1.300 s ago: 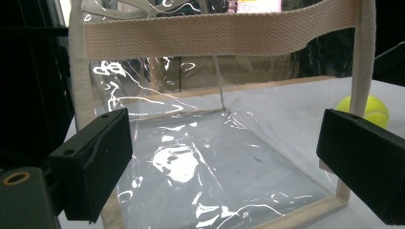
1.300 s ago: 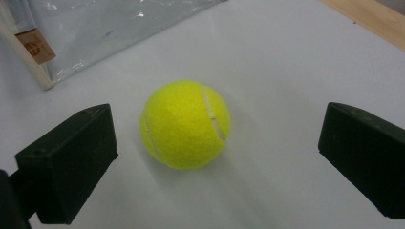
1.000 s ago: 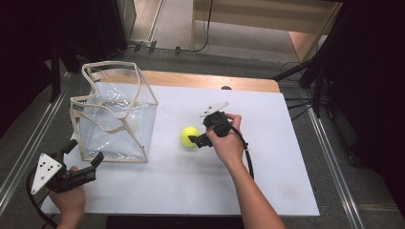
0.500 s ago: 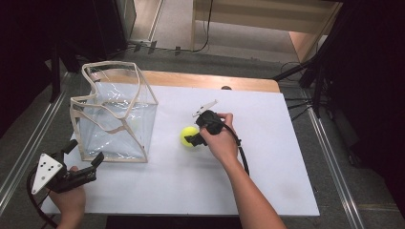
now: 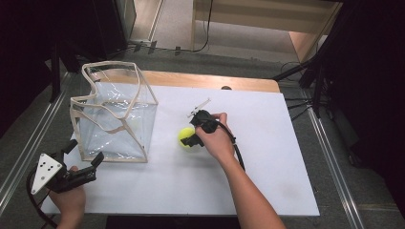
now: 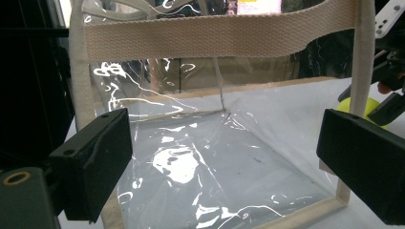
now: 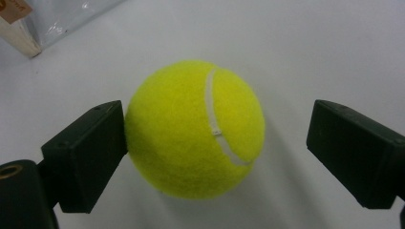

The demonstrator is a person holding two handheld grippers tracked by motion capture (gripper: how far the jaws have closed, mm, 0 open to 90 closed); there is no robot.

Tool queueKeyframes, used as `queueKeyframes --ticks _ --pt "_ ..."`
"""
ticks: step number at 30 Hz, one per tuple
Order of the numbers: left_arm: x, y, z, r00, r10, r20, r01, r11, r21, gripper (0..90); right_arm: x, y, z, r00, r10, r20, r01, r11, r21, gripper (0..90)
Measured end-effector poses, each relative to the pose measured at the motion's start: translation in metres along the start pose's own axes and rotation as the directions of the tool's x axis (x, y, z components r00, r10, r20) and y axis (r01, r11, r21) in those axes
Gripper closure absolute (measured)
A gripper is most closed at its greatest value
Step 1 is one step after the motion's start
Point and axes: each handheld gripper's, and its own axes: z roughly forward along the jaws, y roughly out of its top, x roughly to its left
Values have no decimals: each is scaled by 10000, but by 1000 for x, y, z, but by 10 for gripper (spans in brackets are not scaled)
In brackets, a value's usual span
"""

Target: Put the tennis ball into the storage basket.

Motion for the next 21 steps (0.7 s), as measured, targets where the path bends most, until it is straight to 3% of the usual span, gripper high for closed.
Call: queueKeyframes --ticks 4,11,12,14,15,18,21 --pt "0 0 0 10000 2 2 -2 10000 5 53 -1 0 8 9998 -187 -63 189 9993 311 57" --pt "0 0 0 10000 -14 19 14 10000 -15 54 1 2 18 9992 -256 -311 268 9989 388 61" --pt "0 0 0 10000 -15 23 15 10000 -17 54 3 2 18 9991 -92 -423 108 9992 392 80" --pt "0 0 0 10000 -13 14 13 10000 2 54 1 3 20 9975 -258 -655 276 9993 264 131" --pt "0 0 0 10000 -3 1 3 10000 30 54 3 3 21 9972 -57 -747 79 9995 291 145" --pt "0 0 0 10000 -8 25 8 10000 -4 54 2 4 23 9919 -191 -1252 231 9993 303 231" --pt "0 0 0 10000 -12 24 13 10000 -17 54 6 6 23 9942 -249 -1050 293 9987 408 234"
